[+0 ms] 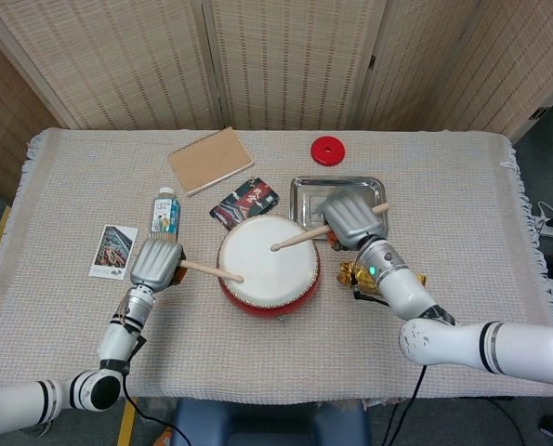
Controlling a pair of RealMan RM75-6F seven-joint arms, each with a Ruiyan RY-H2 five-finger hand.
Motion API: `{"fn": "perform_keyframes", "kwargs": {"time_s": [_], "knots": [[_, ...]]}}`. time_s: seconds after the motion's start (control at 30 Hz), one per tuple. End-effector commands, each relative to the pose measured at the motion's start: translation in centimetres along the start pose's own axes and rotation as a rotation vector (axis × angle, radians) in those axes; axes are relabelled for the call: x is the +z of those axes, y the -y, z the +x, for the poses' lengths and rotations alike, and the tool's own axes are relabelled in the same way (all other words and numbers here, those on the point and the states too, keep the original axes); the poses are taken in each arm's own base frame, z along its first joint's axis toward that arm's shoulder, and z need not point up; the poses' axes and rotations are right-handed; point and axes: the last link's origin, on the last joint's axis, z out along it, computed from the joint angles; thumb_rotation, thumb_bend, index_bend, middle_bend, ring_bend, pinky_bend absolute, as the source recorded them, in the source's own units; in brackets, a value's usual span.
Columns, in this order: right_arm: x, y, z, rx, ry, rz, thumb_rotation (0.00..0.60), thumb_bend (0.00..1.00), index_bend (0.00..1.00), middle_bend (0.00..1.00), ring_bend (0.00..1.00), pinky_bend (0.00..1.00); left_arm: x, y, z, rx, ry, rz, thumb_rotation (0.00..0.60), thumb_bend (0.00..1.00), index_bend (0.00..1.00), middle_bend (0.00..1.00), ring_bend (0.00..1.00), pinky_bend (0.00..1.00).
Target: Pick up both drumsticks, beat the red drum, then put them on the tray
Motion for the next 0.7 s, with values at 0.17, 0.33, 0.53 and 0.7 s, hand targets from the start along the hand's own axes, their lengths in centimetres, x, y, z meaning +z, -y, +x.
{"fn": "perform_keyframes", "kwargs": {"time_s": [0.17,0.33,0.53,0.7], "knots": [[2.1,-1.2,-4.6,-0.102,0.116,-0.050,0.600,0.75,1.00,1.00,1.00,1.00,-1.0,0.5,2.9,-0.060,-0.109,0.015,0.600,0.43,1.00,1.00,1.00,1.00],[3.5,-0.9,-6.1,-0.133,0.132,-0.080,0.600,0.75,1.00,1.00,1.00,1.00,-1.3,0.2,3.7,-0.064,-0.129,-0.005,0.600,0.43,1.00,1.00,1.00,1.00],[1.1,0.6,-2.1,-0.010,0.032,-0.003,0.600,0.75,1.00,1.00,1.00,1.00,0.1,-1.3,1.2,-0.051,-0.043,-0.010,0.600,0.43,1.00,1.00,1.00,1.00],[-0.5,0.4,-0.6,0.017,0.000,0.018,0.600,0.75,1.00,1.00,1.00,1.00,1.0,-1.6,0.4,-0.005,-0.028,0.004,0.600,0.43,1.00,1.00,1.00,1.00]]}}
